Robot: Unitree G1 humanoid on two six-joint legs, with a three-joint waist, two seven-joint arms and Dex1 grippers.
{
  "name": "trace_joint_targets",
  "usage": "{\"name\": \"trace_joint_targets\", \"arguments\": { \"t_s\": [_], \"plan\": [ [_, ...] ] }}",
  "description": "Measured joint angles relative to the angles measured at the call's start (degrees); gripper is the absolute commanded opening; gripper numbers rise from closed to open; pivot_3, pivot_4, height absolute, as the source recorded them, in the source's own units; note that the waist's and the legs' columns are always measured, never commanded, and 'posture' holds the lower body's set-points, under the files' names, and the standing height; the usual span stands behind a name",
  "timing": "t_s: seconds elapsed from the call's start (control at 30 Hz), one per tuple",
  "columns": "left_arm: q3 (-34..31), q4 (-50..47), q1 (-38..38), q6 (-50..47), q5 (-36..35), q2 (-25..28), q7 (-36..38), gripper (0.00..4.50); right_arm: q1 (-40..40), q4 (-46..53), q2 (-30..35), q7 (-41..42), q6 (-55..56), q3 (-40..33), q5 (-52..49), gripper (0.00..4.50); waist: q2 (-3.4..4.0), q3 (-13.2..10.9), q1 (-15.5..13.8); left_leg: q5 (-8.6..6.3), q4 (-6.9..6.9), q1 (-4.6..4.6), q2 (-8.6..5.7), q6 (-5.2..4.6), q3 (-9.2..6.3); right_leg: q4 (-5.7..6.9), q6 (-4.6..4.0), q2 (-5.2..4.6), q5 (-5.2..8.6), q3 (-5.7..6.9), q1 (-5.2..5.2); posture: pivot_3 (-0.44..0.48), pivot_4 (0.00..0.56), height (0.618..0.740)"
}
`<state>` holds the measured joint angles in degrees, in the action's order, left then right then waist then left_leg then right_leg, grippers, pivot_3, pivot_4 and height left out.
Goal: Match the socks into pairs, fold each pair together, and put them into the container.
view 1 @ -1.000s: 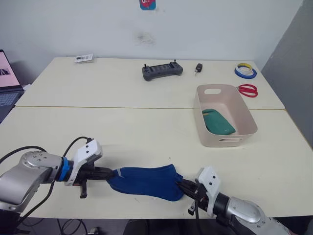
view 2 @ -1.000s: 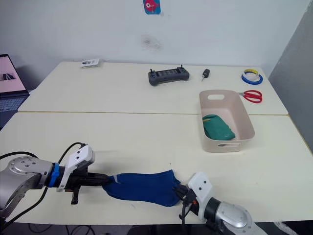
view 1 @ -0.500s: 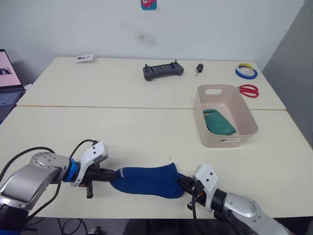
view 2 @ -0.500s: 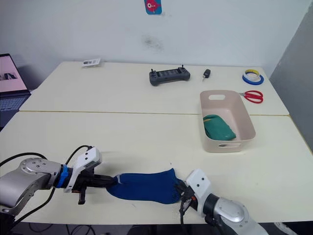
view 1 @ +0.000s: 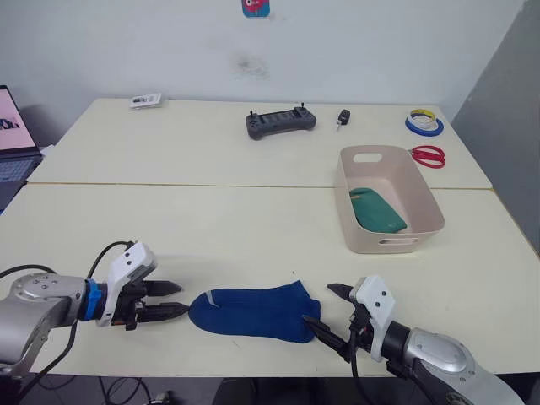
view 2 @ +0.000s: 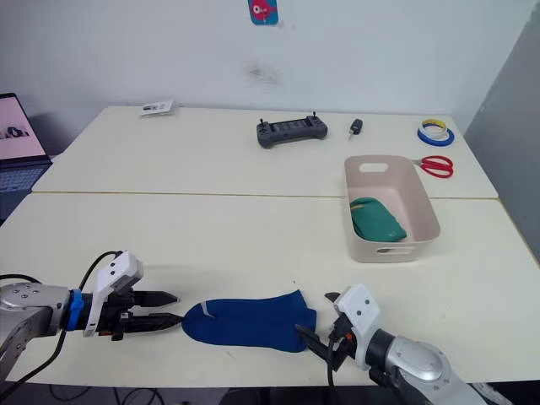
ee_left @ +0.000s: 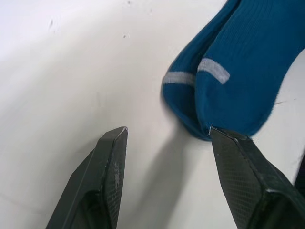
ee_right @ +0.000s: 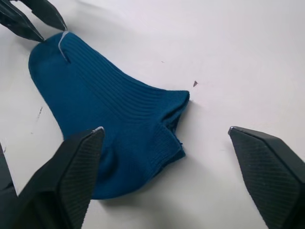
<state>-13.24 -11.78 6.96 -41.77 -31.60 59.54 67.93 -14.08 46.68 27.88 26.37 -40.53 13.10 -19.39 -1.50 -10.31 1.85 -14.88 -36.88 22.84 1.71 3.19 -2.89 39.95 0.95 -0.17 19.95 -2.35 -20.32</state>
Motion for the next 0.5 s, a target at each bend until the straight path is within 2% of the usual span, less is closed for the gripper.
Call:
{"name": "trace_joint_targets", "arguments": {
  "t_s": [0.47,0.5],
  "plan": [
    [-0.66,-3.56,1.06,-8.3,-6.21,-5.72,-6.73,2.84,2.02,-5.0,-3.68,-3.82,-3.12,0.2,0.27,4.47,-0.04,0.06,-0.03,0.0,-0.01,-0.04,-0.01,0.0,-0.02,0.02,0.0,-0.02,0.0,0.0,0.03,0.0,0.15,0.74],
    [-0.41,-3.62,0.93,-8.3,-6.06,-5.83,-7.33,2.66,2.49,-5.18,-3.66,-3.96,-3.33,0.61,0.42,4.5,-0.02,0.08,-0.03,0.0,-0.01,-0.08,-0.01,0.0,-0.02,0.01,-0.01,-0.01,0.0,-0.01,0.07,0.0,0.15,0.74]
  ]
}}
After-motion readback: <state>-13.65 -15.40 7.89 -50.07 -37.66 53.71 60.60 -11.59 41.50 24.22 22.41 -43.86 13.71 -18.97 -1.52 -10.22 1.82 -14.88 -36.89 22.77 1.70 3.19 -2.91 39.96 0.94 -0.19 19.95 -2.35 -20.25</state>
